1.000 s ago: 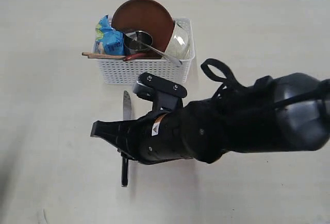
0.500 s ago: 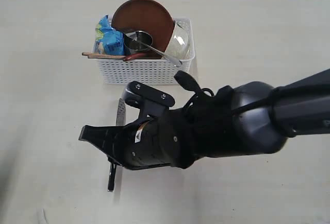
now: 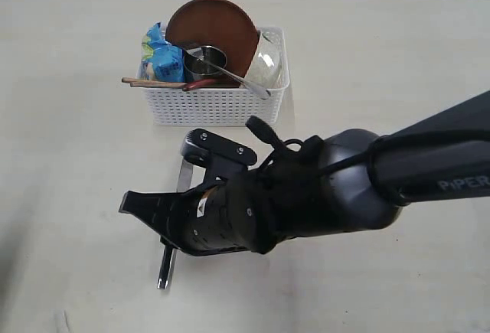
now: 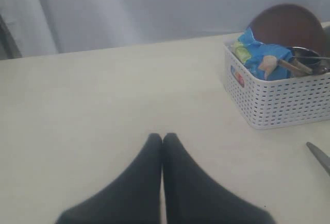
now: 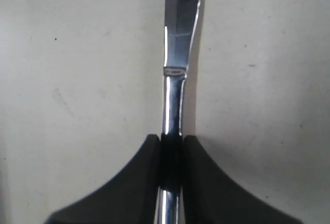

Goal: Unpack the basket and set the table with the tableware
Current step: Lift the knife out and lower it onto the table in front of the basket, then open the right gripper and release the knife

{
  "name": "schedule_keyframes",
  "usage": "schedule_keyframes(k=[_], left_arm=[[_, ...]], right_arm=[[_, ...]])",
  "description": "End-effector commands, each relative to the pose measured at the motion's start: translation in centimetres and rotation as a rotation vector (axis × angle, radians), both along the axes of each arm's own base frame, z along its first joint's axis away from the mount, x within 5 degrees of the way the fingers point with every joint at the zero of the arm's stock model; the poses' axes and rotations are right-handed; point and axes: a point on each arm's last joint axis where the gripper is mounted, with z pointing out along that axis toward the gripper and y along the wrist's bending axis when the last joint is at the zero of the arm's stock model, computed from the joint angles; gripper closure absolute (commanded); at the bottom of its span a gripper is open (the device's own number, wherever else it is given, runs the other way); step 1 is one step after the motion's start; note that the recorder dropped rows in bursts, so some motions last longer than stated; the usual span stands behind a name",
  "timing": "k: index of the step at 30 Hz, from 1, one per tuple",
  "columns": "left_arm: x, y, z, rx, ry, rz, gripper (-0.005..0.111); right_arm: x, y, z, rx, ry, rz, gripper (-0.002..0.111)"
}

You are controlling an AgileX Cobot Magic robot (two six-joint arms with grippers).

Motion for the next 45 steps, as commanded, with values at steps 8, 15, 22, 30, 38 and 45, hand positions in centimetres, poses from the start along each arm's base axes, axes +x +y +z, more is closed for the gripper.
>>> schedule_keyframes(k=[8,15,22,30,38,45], left_arm=[[0.0,0.0,0.0,-0.004,-0.009,0.003,0.106],[0.0,0.0,0.0,-0.004,-0.009,0.003,0.106],[0.0,0.0,0.0,-0.004,-0.009,0.003,0.106],[0.0,0.0,0.0,-0.004,-0.009,0.003,0.106],[0.0,0.0,0.0,-0.004,-0.009,0.003,0.106],[0.0,0.0,0.0,-0.004,-0.009,0.003,0.106]], right_arm=[[-0.2,0.0,-0.3,-0.028,0.006,0.040,0.108],[-0.2,0.0,-0.3,-0.028,0.006,0.040,0.086],[0.2,-0.2,-0.2,-0.023,-0.007,0.034,0.072],[2.4,-1.8,2.4,-0.022,-0.071,0.093,0.072],[3.8,-2.7,8.3,-0.040,-0.222,0.357,0.079],[9.2,-3.3,18.8,-0.438,-0.455,0.404,0.078]])
